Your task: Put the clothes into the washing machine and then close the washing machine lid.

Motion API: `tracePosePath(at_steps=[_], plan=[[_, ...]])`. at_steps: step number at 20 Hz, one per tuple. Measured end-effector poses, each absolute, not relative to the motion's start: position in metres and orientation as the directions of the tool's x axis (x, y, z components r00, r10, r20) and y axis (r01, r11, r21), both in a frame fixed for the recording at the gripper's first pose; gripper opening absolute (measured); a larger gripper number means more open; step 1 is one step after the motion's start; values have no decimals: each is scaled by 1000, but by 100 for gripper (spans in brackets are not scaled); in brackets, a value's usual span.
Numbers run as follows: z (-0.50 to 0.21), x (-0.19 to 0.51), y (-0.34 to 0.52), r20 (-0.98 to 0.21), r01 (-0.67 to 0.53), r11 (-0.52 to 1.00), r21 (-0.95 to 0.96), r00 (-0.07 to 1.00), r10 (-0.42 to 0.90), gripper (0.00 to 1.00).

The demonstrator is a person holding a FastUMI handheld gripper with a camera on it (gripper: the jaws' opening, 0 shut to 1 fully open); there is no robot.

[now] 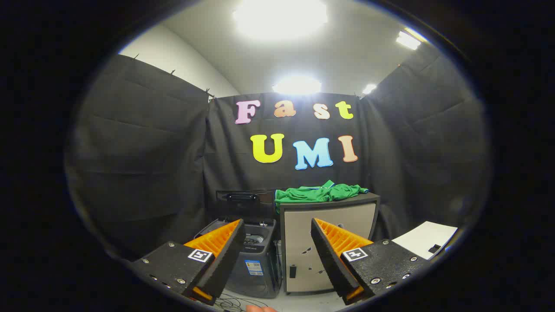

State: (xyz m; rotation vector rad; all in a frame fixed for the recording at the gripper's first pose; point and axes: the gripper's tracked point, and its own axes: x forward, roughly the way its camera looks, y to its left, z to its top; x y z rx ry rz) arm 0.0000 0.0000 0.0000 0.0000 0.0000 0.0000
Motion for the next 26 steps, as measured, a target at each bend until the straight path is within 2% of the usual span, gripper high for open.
tracePosePath(at_steps=[26], plan=[[4,-3,23,-16,-49,999,-12,999,49,93]])
